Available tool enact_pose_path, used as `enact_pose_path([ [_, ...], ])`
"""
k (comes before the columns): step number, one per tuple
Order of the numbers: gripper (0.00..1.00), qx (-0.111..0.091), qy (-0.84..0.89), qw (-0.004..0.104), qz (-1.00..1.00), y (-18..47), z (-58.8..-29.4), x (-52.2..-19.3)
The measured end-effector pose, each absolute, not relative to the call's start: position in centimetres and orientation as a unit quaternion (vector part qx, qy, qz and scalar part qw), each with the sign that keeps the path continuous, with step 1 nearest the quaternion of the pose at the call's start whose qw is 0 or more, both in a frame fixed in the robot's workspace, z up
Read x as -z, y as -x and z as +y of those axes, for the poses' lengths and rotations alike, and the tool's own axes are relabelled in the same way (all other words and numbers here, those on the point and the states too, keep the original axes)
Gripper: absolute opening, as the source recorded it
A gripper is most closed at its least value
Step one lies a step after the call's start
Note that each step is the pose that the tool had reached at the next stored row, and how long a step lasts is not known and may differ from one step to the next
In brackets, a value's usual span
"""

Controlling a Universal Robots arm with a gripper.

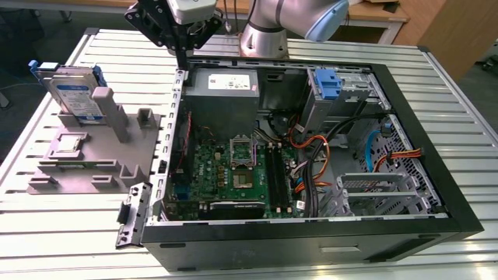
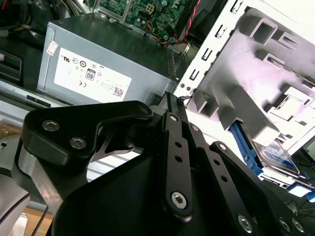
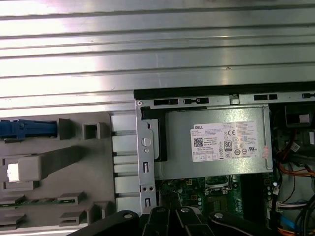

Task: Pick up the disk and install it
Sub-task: 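Reach for the disk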

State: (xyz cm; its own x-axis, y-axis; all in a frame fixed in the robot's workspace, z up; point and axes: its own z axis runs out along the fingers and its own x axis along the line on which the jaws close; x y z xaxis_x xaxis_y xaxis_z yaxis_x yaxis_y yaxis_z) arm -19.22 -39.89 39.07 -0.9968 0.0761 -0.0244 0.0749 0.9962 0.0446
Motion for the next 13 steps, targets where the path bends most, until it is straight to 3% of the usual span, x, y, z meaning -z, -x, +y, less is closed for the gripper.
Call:
enact_pose_path([
  [13, 0.1, -0.022, -0.038, 0.013, 0.999, 19.41, -39.89, -39.07],
])
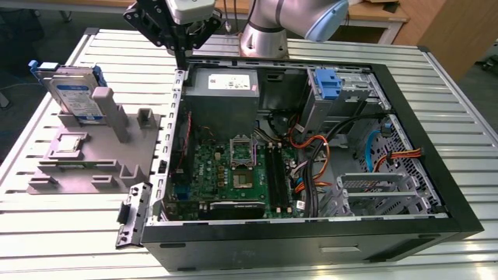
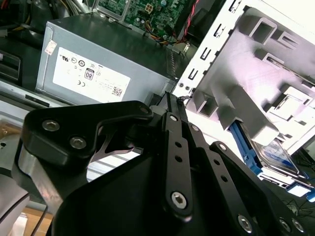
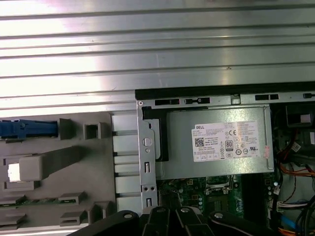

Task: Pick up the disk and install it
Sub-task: 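Reach for the disk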

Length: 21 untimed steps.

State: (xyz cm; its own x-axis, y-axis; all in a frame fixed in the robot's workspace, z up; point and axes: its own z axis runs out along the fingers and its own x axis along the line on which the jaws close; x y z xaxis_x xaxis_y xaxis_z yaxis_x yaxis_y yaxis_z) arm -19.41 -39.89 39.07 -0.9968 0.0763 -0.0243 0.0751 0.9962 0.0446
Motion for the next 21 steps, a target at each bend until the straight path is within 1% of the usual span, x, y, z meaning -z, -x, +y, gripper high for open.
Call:
enact_pose_path([
  [21, 0.1, -0.022, -0.038, 0.013, 0.999, 21.2, -39.9, -39.0],
])
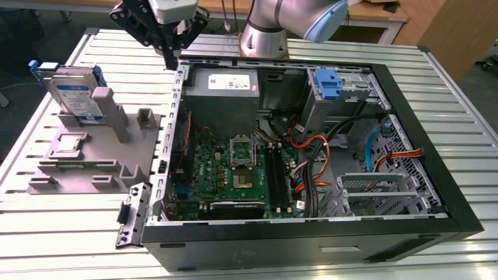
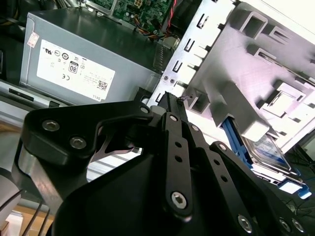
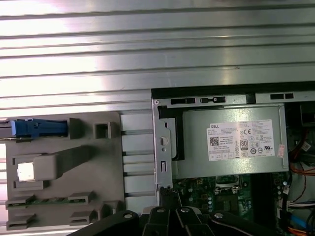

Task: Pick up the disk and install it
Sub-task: 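Reach for the disk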

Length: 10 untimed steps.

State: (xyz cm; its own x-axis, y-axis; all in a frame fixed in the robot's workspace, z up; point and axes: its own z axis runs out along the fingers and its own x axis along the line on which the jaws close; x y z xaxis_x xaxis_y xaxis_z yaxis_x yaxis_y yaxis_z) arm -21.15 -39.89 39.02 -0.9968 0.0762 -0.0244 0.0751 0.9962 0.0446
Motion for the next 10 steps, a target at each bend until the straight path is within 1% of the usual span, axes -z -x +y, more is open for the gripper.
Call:
enact_pose_path([
  [10, 0.1, -0.022, -0.038, 0.013, 0.999, 21.66, -39.87, -39.01],
])
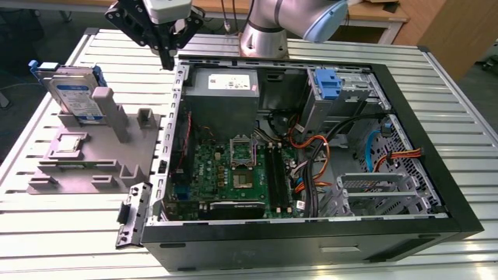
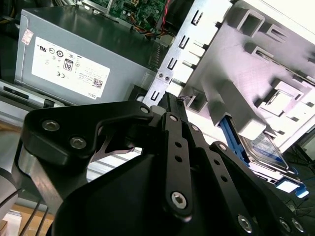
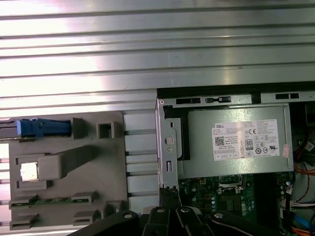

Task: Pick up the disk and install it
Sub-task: 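Reach for the disk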

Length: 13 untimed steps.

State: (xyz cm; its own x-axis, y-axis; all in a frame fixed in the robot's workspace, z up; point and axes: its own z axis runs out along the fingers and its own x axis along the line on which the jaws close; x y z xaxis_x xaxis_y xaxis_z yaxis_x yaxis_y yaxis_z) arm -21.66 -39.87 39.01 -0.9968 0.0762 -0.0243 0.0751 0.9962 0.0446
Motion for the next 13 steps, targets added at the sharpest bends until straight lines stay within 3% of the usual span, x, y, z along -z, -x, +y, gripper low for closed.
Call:
enact_pose_path([
  [13, 0.1, -0.022, -0.038, 0.013, 0.999, 21.99, -39.82, -39.01],
])
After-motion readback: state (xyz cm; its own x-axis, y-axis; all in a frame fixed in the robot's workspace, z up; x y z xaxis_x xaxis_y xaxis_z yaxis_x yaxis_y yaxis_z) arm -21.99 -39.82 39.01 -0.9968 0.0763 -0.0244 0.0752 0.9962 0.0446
